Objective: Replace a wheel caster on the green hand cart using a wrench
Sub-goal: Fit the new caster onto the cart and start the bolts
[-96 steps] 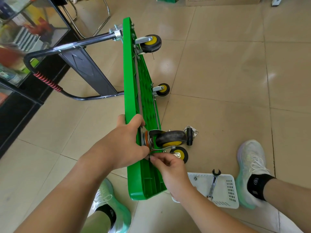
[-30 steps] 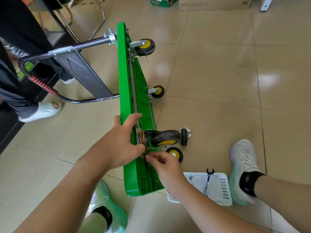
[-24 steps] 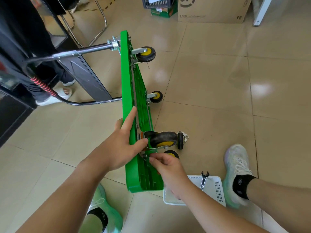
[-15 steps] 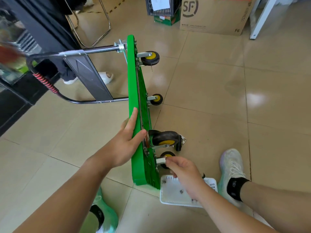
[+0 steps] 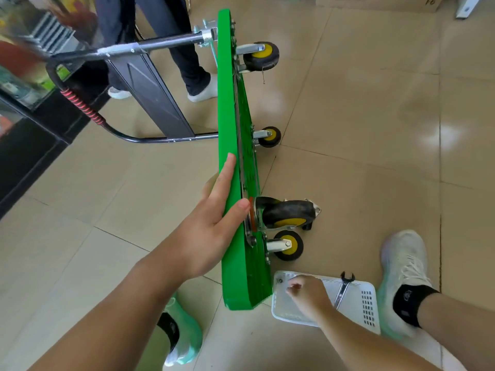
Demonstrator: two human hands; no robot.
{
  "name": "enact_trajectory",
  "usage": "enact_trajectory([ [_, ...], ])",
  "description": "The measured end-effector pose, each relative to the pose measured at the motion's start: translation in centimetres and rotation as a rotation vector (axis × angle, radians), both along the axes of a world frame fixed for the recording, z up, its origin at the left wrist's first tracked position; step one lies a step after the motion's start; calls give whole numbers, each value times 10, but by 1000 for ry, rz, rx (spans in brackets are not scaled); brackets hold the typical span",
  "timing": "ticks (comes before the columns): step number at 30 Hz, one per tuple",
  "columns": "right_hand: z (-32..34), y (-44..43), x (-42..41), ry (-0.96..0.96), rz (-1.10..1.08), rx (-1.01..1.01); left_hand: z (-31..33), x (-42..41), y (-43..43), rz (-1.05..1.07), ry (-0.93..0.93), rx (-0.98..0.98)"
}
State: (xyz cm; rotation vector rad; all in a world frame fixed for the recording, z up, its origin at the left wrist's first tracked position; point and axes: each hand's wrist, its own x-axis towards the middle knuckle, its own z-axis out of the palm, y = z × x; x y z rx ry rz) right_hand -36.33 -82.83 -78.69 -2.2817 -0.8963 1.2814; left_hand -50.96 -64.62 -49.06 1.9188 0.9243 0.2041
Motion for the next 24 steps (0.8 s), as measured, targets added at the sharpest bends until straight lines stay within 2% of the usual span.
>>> enact_trajectory([
  [5, -49, 13, -11, -120, 251, -92, -2, -1, 0, 2, -11, -26],
  [7, -71, 14, -13, -142, 276, -121, -2, -1, -2, 5, -10, -27],
  [14, -84, 18, -21, -191, 182, -118, -2, 1, -4, 18, -10, -16],
  [17, -94, 13, -24, -263, 229, -106, -2, 2, -5, 26, -14, -12],
  [21, -85, 7, -27, -221, 159, -159, -2, 2, -6, 16, -11, -8],
  [24, -59, 4, -25, -196, 65, -46, 0, 3, -4, -1, -2, -17],
])
